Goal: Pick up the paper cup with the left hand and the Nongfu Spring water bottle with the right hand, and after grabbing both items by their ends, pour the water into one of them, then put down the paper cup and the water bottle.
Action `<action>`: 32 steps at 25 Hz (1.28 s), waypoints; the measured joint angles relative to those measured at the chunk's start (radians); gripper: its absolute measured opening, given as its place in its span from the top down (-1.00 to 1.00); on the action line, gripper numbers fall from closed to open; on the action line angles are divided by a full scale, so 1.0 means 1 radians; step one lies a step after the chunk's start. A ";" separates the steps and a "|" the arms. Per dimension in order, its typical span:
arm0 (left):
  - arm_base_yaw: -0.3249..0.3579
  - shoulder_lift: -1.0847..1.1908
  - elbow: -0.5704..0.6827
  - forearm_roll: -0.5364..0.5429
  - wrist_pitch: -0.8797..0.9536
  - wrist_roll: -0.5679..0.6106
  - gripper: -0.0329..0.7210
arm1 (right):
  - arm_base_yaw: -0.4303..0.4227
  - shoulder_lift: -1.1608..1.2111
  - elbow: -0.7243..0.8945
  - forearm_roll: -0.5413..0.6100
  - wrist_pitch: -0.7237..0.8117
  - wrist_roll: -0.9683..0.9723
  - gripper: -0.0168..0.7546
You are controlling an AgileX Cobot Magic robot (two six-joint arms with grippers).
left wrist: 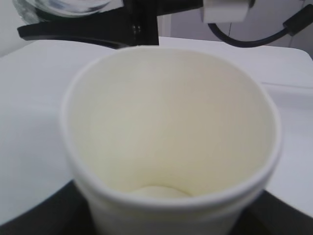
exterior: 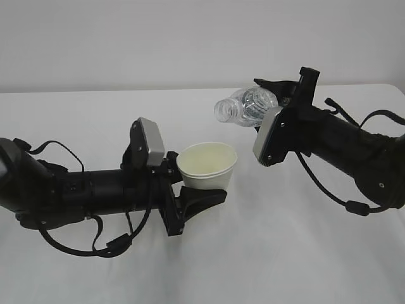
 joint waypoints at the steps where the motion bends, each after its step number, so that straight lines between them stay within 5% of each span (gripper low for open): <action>1: -0.002 0.000 0.000 0.002 0.000 0.000 -0.27 | 0.000 0.000 0.000 0.000 -0.002 -0.011 -0.27; 32: -0.008 0.000 0.000 -0.014 0.000 0.000 -0.26 | 0.000 0.000 0.000 0.010 -0.029 -0.234 -0.27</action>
